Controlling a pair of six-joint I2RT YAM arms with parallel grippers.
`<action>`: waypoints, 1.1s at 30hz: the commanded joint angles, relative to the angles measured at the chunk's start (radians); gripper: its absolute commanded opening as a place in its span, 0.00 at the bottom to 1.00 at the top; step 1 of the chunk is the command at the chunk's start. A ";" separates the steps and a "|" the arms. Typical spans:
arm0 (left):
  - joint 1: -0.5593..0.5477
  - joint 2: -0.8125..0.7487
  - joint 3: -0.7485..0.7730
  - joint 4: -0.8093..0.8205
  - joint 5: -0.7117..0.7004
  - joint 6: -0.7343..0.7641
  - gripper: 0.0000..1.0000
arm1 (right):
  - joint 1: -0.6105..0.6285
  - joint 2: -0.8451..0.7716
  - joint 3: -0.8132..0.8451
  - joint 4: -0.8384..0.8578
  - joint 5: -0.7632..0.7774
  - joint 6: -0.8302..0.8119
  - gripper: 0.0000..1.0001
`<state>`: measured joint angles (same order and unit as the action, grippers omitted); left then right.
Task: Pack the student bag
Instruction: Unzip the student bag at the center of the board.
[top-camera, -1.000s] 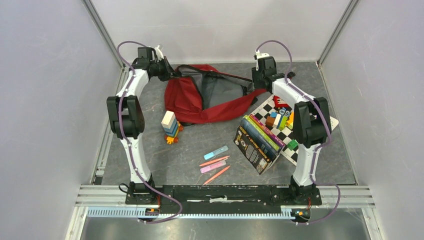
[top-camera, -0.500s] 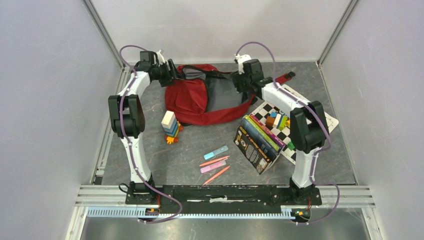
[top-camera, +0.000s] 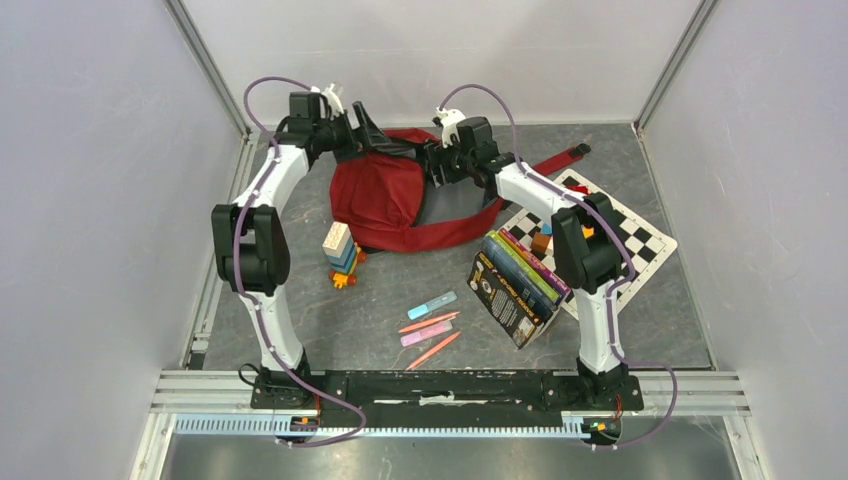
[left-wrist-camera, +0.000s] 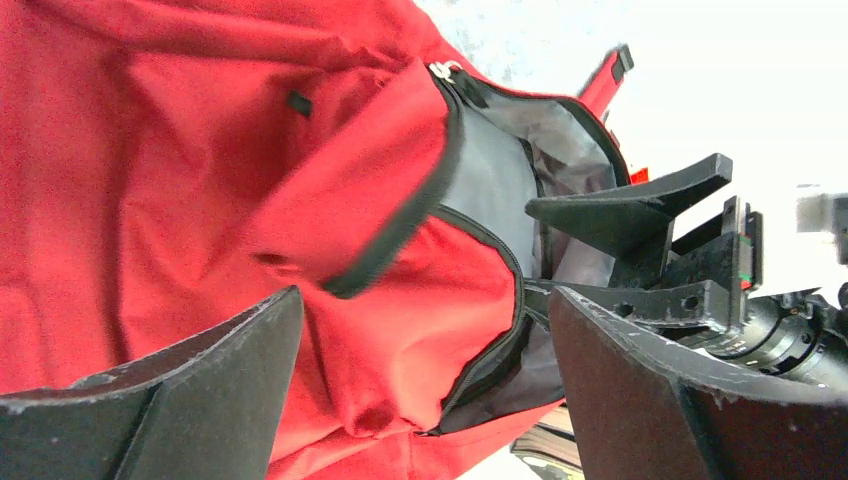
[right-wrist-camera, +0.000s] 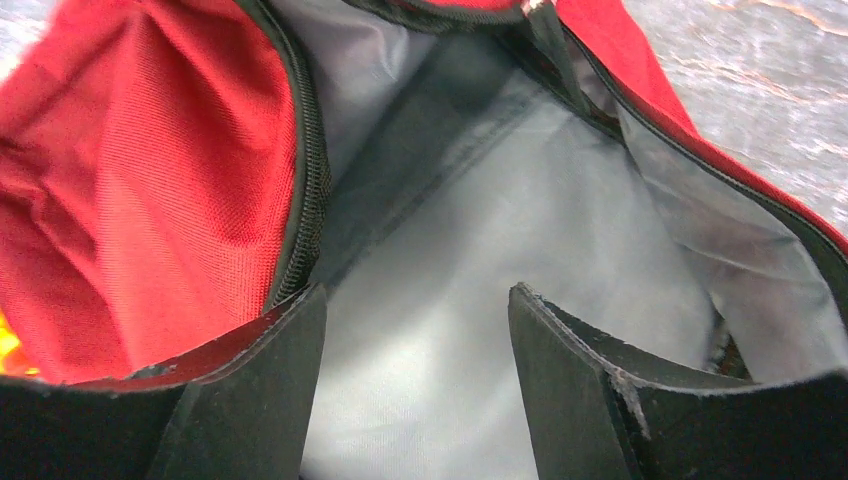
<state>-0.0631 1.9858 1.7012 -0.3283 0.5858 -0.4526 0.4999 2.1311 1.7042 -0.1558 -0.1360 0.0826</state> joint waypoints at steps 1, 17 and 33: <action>-0.056 0.000 0.029 -0.032 -0.059 -0.038 0.98 | 0.012 -0.014 0.000 0.108 -0.127 0.087 0.71; -0.070 0.042 0.037 -0.176 -0.178 -0.110 1.00 | 0.078 -0.058 -0.079 0.148 -0.182 0.104 0.70; -0.070 0.043 -0.032 -0.080 -0.072 -0.176 1.00 | 0.127 -0.017 -0.016 0.119 -0.203 0.077 0.71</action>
<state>-0.1322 2.0228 1.6619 -0.4694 0.4404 -0.5861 0.6140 2.1288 1.6314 -0.0467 -0.3183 0.1783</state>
